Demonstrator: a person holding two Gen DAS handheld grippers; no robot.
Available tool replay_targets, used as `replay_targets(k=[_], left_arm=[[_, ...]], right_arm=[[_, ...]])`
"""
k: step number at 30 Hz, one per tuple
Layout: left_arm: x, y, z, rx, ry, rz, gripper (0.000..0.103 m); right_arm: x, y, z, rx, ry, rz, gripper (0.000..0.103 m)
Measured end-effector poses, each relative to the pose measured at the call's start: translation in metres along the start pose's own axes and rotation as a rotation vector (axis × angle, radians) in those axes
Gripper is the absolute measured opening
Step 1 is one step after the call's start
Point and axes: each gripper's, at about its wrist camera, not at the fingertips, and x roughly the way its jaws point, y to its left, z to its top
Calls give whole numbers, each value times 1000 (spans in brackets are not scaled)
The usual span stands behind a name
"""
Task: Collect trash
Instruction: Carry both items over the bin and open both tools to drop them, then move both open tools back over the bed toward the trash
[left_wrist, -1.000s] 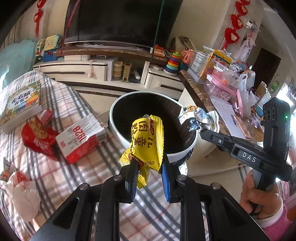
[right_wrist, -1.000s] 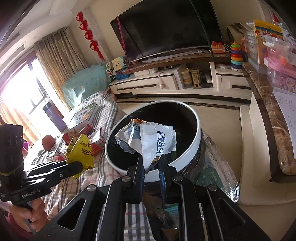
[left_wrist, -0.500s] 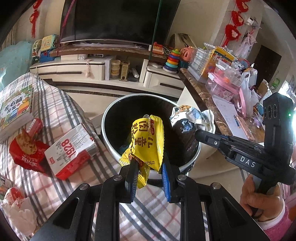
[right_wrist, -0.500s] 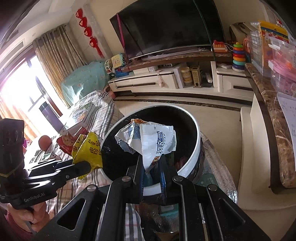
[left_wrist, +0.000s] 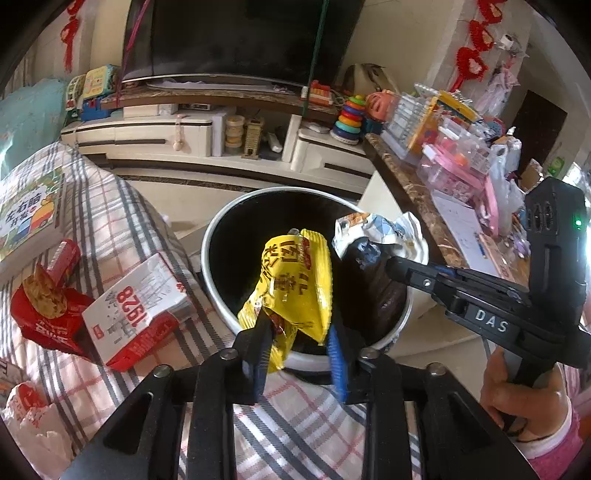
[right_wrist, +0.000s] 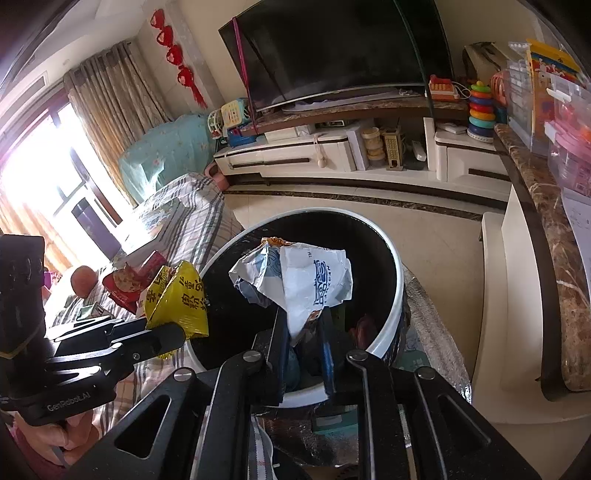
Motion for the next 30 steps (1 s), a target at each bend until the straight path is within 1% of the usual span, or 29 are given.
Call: replay_targets(k=[1, 2, 3, 4, 5, 6, 7, 10, 11, 12, 13, 14, 16, 18, 21, 28, 30], left_arm=[[0, 0, 0, -5, 1, 6, 40], [0, 1, 0, -10, -1, 13, 44], [1, 1, 0, -16, -2, 22, 51], [0, 2, 0, -21, -6, 27, 53], [-1, 1, -1, -25, -8, 23, 53], [-1, 1, -1, -26, -8, 21, 53], [-3, 1, -3, -29, -9, 22, 53], [-9, 4, -10, -36, -17, 22, 54], [-11, 6, -12, -37, -19, 22, 55], [-14, 6, -17, -40, -22, 26, 57], [-18, 8, -21, -43, -25, 29, 59], [-21, 10, -26, -48, -29, 33, 60], [-30, 15, -38, -68, -34, 45, 61], [-39, 19, -48, -93, -33, 48, 62], [-53, 24, -61, -117, -37, 49, 62], [-91, 36, -94, -159, -69, 88, 67], [-100, 42, -102, -174, -74, 95, 67]], right_arm=[[1, 0, 1, 1, 1, -3, 18], [1, -1, 2, 3, 1, -4, 20], [2, -2, 2, 6, 5, -4, 24], [3, -3, 3, 10, 7, -3, 29], [3, -4, 3, 15, 6, -4, 33], [2, -5, 3, 19, 2, -3, 42], [1, -6, 4, 22, -2, -2, 45], [-4, -5, 2, 26, -16, -4, 48], [-6, -5, 1, 30, -18, -1, 52], [-7, -4, 0, 33, -21, 2, 59], [-9, -3, -2, 34, -25, 6, 69], [-10, -2, -3, 35, -29, 8, 74], [-12, 2, -8, 37, -36, 12, 93], [-13, 6, -11, 39, -38, 20, 96], [-13, 13, -18, 51, -28, 31, 96], [-16, 34, -37, 58, -16, 63, 97], [-16, 42, -42, 51, -17, 59, 97]])
